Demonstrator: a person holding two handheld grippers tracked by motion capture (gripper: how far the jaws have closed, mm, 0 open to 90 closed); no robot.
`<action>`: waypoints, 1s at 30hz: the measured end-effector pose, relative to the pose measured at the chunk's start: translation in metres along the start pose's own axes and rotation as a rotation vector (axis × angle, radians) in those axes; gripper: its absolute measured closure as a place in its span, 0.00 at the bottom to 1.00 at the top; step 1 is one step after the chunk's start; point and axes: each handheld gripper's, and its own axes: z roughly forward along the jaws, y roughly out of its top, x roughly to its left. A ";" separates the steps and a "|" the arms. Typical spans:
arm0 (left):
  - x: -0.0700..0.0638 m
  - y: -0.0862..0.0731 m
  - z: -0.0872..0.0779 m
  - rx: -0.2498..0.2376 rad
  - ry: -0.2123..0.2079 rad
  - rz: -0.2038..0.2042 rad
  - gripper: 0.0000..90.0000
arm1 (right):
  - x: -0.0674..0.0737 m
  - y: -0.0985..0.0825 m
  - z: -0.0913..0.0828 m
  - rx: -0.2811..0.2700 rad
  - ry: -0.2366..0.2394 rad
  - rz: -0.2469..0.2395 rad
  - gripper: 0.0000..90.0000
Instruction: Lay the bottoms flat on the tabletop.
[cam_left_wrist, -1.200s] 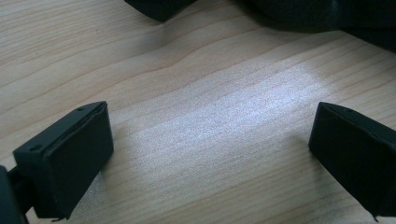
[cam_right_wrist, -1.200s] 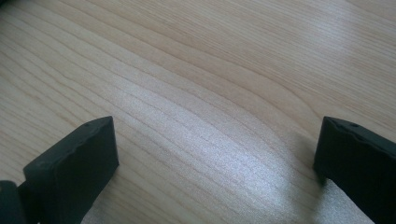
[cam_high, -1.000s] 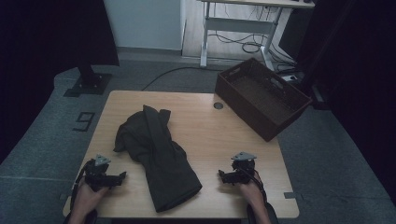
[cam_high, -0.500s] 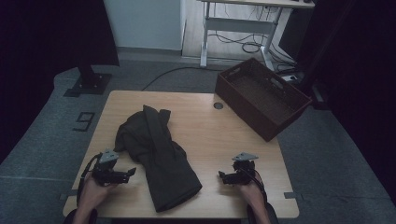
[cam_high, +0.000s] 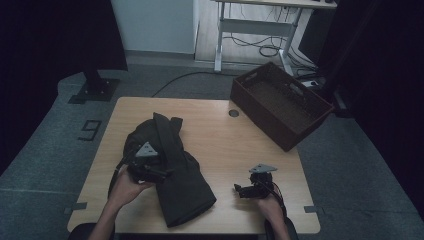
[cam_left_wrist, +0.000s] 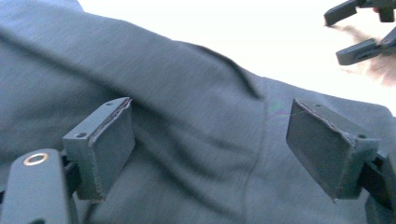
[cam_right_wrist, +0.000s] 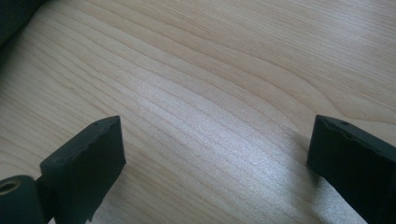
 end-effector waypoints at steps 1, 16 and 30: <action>-0.002 0.002 0.003 0.001 -0.004 0.006 0.18 | 0.000 0.000 0.000 -0.001 0.001 -0.002 0.04; -0.032 -0.003 0.063 0.154 -0.063 0.072 0.28 | 0.005 -0.002 0.004 0.003 -0.029 -0.056 0.00; -0.039 -0.015 0.070 0.197 -0.028 0.105 0.88 | 0.005 -0.002 0.004 0.000 -0.035 -0.055 0.00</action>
